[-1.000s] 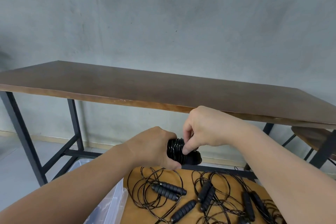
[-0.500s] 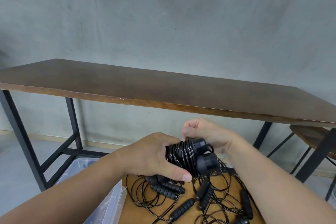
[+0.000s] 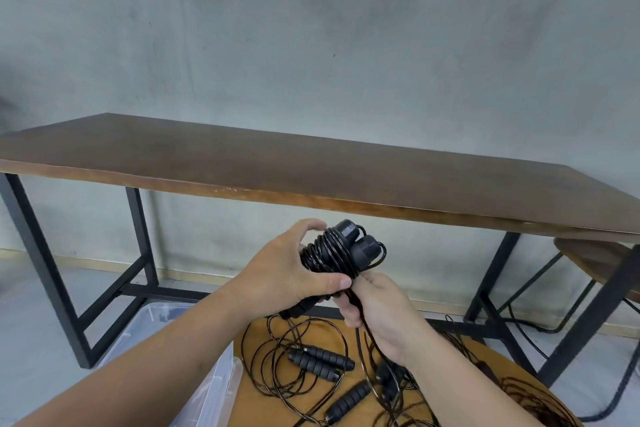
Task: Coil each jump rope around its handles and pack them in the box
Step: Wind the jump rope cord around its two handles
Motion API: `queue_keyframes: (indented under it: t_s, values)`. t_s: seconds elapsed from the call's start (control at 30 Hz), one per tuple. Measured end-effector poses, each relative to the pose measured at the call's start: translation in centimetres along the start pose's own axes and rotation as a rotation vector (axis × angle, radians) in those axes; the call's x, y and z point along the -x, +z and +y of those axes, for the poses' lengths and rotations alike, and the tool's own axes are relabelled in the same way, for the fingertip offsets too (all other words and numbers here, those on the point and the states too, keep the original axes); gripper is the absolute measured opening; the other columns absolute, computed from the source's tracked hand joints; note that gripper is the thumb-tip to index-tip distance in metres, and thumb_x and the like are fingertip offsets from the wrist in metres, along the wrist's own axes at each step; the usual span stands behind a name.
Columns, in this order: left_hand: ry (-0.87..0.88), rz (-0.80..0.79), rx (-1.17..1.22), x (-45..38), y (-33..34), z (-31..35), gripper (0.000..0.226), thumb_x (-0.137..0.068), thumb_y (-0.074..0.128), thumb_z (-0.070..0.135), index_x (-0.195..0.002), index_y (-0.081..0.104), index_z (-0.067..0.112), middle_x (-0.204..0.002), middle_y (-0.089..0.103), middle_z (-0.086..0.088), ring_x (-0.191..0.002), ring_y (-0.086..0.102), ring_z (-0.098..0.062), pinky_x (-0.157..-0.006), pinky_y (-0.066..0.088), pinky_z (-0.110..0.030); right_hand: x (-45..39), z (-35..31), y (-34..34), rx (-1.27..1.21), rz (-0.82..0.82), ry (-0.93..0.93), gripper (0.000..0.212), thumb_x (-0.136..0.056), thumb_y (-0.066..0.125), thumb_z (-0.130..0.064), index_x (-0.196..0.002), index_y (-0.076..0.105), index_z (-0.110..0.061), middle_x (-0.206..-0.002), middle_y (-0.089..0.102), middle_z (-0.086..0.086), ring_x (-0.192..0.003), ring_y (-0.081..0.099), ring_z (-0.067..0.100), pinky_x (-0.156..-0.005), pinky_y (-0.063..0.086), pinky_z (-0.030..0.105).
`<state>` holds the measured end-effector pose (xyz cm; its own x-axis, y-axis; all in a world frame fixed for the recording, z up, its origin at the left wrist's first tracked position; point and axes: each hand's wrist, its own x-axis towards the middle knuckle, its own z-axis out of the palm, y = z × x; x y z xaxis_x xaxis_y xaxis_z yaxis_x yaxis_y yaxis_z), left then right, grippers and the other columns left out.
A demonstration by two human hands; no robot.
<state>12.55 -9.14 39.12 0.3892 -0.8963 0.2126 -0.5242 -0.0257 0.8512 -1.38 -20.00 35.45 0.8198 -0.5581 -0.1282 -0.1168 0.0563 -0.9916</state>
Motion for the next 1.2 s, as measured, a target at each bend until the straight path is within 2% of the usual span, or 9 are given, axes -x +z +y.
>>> queue_keyframes:
  t_s: [0.13, 0.27, 0.4, 0.53, 0.63, 0.7, 0.83, 1.0, 1.2]
  values:
    - [0.056, 0.066, -0.058, -0.7, -1.2, -0.4, 0.052, -0.073, 0.085, 0.039, -0.114, 0.056, 0.048, -0.087, 0.070, 0.015, -0.078, 0.067, -0.002, -0.068, 0.051, -0.016, 1.9, -0.2, 0.3, 0.157, -0.079, 0.035, 0.032, -0.107, 0.037, -0.024, -0.108, 0.066, -0.010, -0.067, 0.050, -0.002, -0.052, 0.040, 0.011, -0.055, 0.037, 0.025]
    - [0.047, 0.065, -0.210, -0.9, -1.5, -1.0, 0.056, -0.075, 0.082, 0.043, -0.120, 0.049, 0.046, -0.099, 0.064, 0.018, -0.087, 0.063, -0.004, -0.070, 0.046, -0.011, 3.1, -1.6, 0.2, 0.449, -0.129, 0.027, 0.022, -0.104, 0.044, -0.021, -0.110, 0.065, -0.017, -0.062, 0.047, -0.006, -0.050, 0.040, 0.011, -0.054, 0.039, 0.025]
    - [0.105, 0.057, -0.544, -0.9, -0.7, -0.8, 0.065, -0.081, 0.074, 0.050, -0.135, 0.038, 0.041, -0.115, 0.054, 0.021, -0.100, 0.059, -0.010, -0.085, 0.050, -0.026, 3.5, -3.2, 0.1, 0.769, -0.122, 0.006, 0.020, -0.098, 0.047, -0.025, -0.109, 0.064, -0.025, -0.057, 0.046, -0.013, -0.046, 0.040, 0.004, -0.051, 0.035, 0.021]
    - [0.197, 0.052, -0.828, -0.7, 0.5, -1.0, 0.061, -0.088, 0.064, 0.050, -0.135, 0.026, 0.043, -0.125, 0.058, 0.015, -0.099, 0.062, -0.014, -0.080, 0.050, -0.028, 3.9, -4.0, 0.2, 1.108, -0.085, -0.109, 0.024, -0.101, 0.044, -0.033, -0.096, 0.064, -0.020, -0.071, 0.053, -0.004, -0.059, 0.046, 0.008, -0.055, 0.036, 0.023]
    - [0.214, 0.031, -0.943, -0.4, 1.7, -1.3, 0.061, -0.091, 0.062, 0.046, -0.135, 0.019, 0.040, -0.124, 0.058, 0.008, -0.098, 0.064, -0.018, -0.082, 0.054, -0.034, 4.0, -4.1, 0.3, 1.286, -0.014, -0.169, 0.024, -0.102, 0.042, -0.027, -0.106, 0.064, -0.018, -0.084, 0.059, -0.001, -0.071, 0.055, 0.012, -0.056, 0.039, 0.022]
    - [0.238, 0.036, -1.008, -0.4, 2.2, -1.4, 0.060, -0.091, 0.060, 0.045, -0.134, 0.017, 0.038, -0.121, 0.058, 0.005, -0.095, 0.064, -0.019, -0.078, 0.054, -0.034, 3.8, -4.1, 0.1, 1.376, 0.058, -0.239, 0.026, -0.103, 0.042, -0.027, -0.113, 0.065, -0.018, -0.093, 0.063, 0.000, -0.080, 0.059, 0.014, -0.065, 0.045, 0.024]
    - [0.254, 0.008, -1.047, -0.1, 2.9, -1.4, 0.054, -0.091, 0.057, 0.049, -0.131, 0.022, 0.036, -0.117, 0.056, 0.006, -0.089, 0.063, -0.019, -0.069, 0.050, -0.031, 3.8, -4.3, -0.3, 1.386, 0.119, -0.335, 0.027, -0.102, 0.045, -0.028, -0.116, 0.068, -0.022, -0.101, 0.067, -0.002, -0.086, 0.061, 0.010, -0.071, 0.048, 0.022]
    - [0.173, -0.032, -1.034, 0.2, 3.3, -1.3, 0.069, -0.079, 0.049, 0.080, -0.127, 0.029, 0.035, -0.106, 0.059, 0.008, -0.087, 0.063, -0.017, -0.070, 0.049, -0.031, 4.0, -4.7, -0.8, 1.242, 0.137, -0.350, 0.020, -0.094, 0.057, -0.028, -0.104, 0.075, -0.027, -0.093, 0.071, -0.008, -0.082, 0.063, 0.008, -0.072, 0.056, 0.026]
    - [0.203, 0.029, -0.995, 0.7, 4.2, -0.9, 0.052, -0.087, 0.038, 0.072, -0.126, 0.032, 0.038, -0.106, 0.059, 0.009, -0.085, 0.063, -0.016, -0.071, 0.051, -0.031, 3.9, -5.0, -1.8, 1.012, 0.120, -0.306, 0.011, -0.085, 0.072, -0.023, -0.081, 0.065, -0.030, -0.083, 0.065, -0.016, -0.077, 0.063, 0.001, -0.062, 0.053, 0.015]
